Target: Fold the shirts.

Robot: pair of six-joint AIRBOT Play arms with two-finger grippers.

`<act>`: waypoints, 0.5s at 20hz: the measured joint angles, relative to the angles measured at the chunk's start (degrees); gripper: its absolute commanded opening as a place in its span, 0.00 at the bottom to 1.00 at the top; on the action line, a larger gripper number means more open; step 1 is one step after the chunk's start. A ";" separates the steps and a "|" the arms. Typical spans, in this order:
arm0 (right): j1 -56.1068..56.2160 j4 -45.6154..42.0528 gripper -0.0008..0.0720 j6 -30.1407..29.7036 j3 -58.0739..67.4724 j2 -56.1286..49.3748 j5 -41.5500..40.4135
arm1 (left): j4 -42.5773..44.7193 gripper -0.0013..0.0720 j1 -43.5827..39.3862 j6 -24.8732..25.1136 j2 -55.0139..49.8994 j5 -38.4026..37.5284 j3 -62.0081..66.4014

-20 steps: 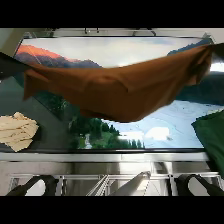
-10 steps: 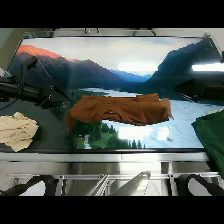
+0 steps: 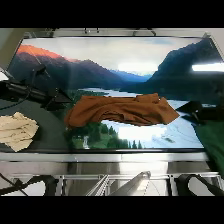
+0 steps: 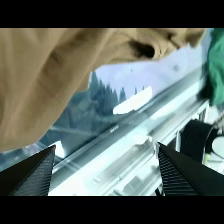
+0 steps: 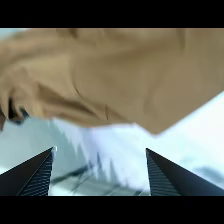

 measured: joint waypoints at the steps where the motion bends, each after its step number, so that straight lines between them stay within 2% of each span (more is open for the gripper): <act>1: 0.74 0.48 0.86 0.33 -3.21 0.04 -1.11 | 0.00 0.98 -1.22 0.00 -1.18 -0.28 -0.09; 5: 5.14 1.77 0.86 0.57 -11.91 -0.20 -6.82 | 0.04 0.98 -5.97 -0.02 -7.21 -1.16 -0.24; 10: 11.50 4.81 0.86 0.09 -14.91 -2.75 -13.62 | 3.98 0.98 -9.86 -0.17 -13.29 -1.05 -0.26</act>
